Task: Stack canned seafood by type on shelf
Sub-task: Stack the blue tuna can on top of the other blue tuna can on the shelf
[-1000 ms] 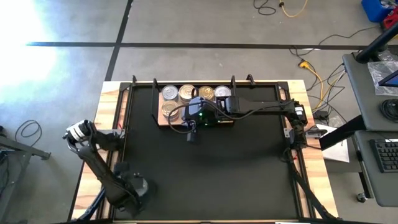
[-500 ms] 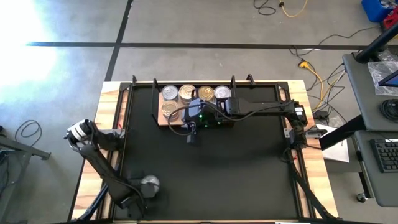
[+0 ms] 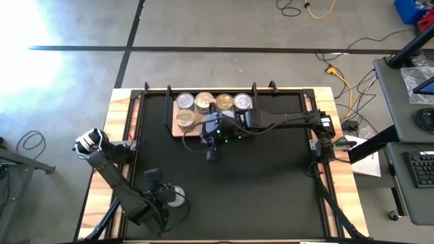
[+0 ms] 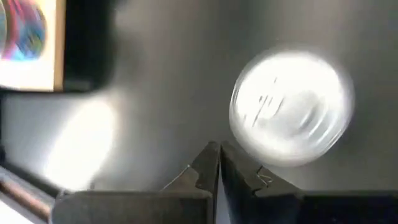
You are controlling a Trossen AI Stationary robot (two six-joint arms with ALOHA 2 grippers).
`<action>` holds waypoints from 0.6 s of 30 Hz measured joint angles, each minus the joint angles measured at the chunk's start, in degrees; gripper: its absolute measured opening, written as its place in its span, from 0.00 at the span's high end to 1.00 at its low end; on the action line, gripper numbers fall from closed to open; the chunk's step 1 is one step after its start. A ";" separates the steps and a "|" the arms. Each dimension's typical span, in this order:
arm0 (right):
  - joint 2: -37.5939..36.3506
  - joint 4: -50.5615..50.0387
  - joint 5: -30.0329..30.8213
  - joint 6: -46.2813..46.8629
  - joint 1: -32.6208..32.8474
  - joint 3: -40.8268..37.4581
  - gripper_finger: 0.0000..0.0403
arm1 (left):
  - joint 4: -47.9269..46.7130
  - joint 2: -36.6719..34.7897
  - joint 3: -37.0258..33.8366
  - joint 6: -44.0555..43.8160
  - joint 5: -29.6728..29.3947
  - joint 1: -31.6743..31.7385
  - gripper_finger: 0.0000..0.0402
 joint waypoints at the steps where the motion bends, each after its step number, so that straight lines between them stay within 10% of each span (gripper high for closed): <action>1: 0.00 -0.46 0.00 0.29 0.50 -0.05 0.97 | -0.07 -0.05 -1.52 -0.04 1.63 -0.07 1.00; 12: 0.22 -0.80 1.09 4.60 7.68 -3.27 0.97 | 18.90 -0.35 -19.48 0.30 17.07 2.15 1.00; 18: 0.22 -1.98 2.66 6.96 9.95 -3.74 0.97 | 33.36 -0.18 -13.59 6.74 7.65 3.06 1.00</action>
